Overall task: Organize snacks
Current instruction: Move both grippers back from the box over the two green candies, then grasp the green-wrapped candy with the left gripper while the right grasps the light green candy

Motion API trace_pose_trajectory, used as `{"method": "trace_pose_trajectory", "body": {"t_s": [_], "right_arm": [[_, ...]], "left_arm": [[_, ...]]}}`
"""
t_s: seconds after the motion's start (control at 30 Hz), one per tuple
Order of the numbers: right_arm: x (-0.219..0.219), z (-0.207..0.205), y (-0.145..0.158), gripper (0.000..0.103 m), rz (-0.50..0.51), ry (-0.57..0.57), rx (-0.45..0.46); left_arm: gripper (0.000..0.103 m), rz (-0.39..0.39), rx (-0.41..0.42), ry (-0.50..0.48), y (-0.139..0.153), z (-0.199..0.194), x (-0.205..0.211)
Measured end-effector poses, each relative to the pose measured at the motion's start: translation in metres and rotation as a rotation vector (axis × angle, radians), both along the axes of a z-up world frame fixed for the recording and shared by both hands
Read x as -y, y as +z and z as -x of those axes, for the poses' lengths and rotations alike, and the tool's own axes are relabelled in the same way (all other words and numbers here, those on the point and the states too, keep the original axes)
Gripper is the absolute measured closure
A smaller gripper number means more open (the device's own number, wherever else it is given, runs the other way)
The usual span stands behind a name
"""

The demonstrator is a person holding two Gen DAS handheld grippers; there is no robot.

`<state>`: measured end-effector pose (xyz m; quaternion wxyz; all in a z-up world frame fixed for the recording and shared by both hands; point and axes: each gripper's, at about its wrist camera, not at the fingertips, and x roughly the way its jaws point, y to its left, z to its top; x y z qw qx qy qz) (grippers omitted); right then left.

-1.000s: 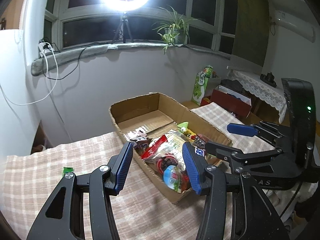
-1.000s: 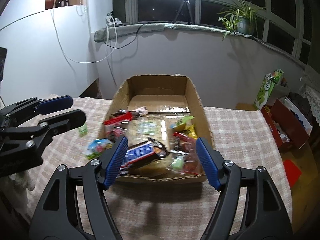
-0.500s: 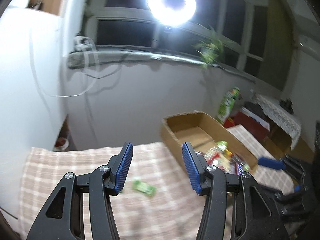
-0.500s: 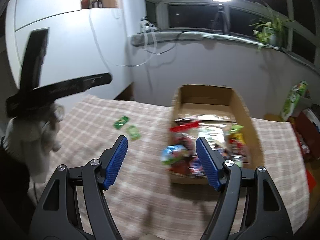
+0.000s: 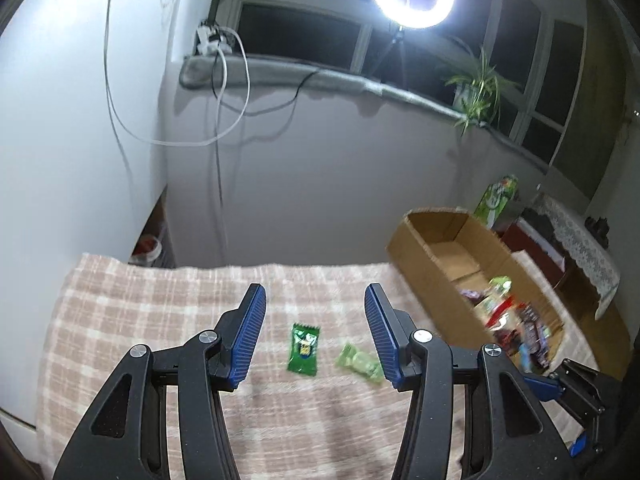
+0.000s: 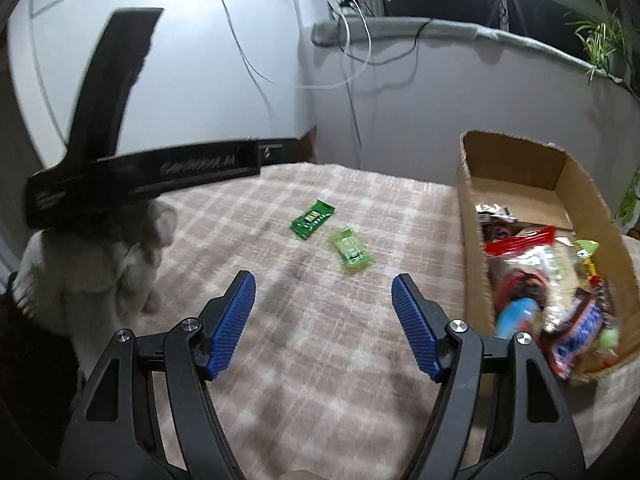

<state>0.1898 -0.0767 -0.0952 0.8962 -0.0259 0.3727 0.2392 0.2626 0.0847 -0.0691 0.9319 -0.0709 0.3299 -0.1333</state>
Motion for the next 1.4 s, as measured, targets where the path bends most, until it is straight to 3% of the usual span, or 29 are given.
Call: {"method": "trace_pose_trajectory", "body": {"t_s": [0.1,0.23,0.4,0.47,1.03,1.27,1.4], "right_arm": [[-0.008,-0.015,-0.010,0.030,0.019,-0.019,-0.019],[-0.015,-0.034,-0.023,0.047,0.045,-0.058,-0.063],[-0.020,-0.045,-0.035,0.049,0.064,-0.080,-0.081],[-0.021,-0.049,-0.039,0.054,0.071,-0.083,-0.090],[-0.032,-0.072,-0.048,0.055,0.141,-0.068,-0.096],[-0.036,-0.075,-0.048,0.055,0.146,-0.057,-0.091],[-0.040,-0.076,-0.049,0.055,0.159,-0.049,-0.085]], "left_arm": [[0.053,-0.023,-0.037,-0.008,-0.015,-0.006,0.000],[0.057,-0.033,-0.078,-0.019,-0.032,-0.014,0.000],[0.060,-0.043,-0.113,-0.033,-0.045,-0.020,0.003],[0.062,-0.059,-0.121,-0.042,-0.049,-0.021,0.007],[0.064,-0.152,-0.156,-0.063,-0.069,-0.032,0.025],[0.081,-0.183,-0.173,-0.054,-0.076,-0.037,0.028],[0.082,-0.179,-0.177,-0.037,-0.074,-0.038,0.023]]}}
